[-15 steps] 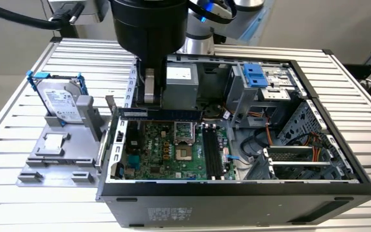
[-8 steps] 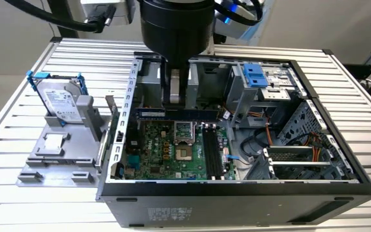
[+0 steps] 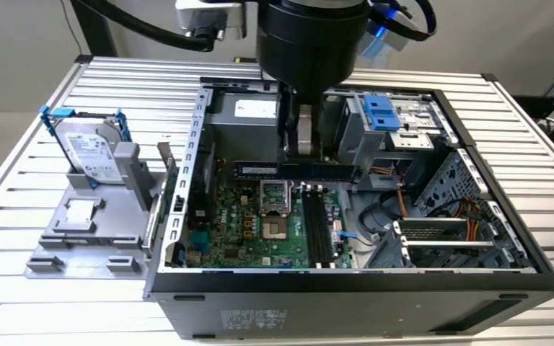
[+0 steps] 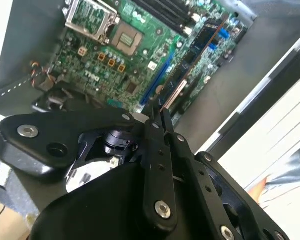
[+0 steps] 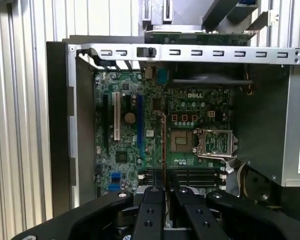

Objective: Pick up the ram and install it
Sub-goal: 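Pick up the ram and move it above insertion slot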

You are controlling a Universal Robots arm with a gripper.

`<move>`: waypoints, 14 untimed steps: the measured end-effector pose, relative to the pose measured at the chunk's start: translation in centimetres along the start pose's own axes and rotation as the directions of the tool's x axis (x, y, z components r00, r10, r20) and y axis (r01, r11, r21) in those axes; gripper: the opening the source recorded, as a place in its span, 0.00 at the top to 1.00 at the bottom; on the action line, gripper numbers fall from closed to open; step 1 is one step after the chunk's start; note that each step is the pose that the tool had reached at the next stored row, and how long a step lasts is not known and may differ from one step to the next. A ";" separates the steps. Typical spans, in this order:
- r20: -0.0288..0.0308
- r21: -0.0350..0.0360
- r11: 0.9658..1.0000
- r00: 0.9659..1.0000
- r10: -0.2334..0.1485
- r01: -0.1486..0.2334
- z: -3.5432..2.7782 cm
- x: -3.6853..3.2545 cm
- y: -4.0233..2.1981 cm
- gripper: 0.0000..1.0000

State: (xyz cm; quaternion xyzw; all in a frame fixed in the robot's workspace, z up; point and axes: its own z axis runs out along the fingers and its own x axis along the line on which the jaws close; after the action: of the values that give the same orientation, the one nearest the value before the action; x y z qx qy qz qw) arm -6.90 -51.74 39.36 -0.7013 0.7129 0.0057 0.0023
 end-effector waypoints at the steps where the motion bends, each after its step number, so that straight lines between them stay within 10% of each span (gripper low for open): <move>1: 0.000 0.000 1.000 1.000 0.000 0.000 0.01 -0.02 -0.39 1.00; 14: 0.000 0.000 1.000 1.000 0.000 0.000 0.02 -0.20 -5.58 1.00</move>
State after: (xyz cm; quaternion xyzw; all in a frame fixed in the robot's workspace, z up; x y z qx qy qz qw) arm -1.32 -51.63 39.32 -0.7012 0.7129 0.0057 0.0023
